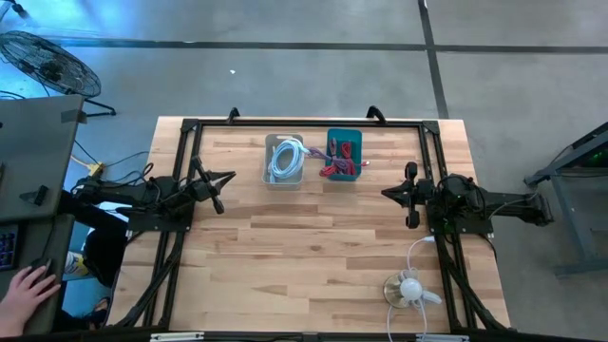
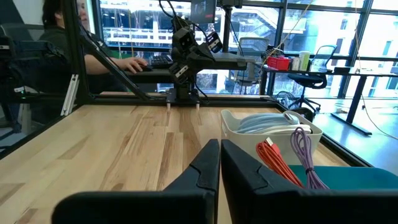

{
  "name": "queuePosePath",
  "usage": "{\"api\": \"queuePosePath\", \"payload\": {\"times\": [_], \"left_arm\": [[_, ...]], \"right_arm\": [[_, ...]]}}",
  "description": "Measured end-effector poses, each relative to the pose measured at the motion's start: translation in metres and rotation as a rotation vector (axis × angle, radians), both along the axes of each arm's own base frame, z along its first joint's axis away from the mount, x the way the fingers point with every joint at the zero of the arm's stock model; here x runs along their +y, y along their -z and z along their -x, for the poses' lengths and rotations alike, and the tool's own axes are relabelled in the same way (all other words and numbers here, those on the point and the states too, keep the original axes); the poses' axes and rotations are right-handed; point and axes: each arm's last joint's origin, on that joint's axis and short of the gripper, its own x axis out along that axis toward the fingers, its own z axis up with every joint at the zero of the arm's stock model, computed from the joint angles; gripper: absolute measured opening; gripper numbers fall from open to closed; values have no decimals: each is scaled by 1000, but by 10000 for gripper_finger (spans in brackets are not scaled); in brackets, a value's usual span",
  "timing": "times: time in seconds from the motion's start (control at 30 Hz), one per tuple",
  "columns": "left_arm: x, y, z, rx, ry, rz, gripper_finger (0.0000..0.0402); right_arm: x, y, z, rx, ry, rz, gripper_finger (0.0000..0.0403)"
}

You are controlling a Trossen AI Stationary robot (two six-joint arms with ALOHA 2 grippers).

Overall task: Pick & Place USB Port
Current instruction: Return to Home Position

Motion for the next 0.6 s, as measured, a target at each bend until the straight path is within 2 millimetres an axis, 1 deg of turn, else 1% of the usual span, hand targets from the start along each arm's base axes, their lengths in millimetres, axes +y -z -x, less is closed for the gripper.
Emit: {"api": "queuePosePath", "payload": {"times": [0.6], "left_arm": [[0,0,0,0,0,0,18]], "right_arm": [[0,0,0,0,0,0,8]]}}
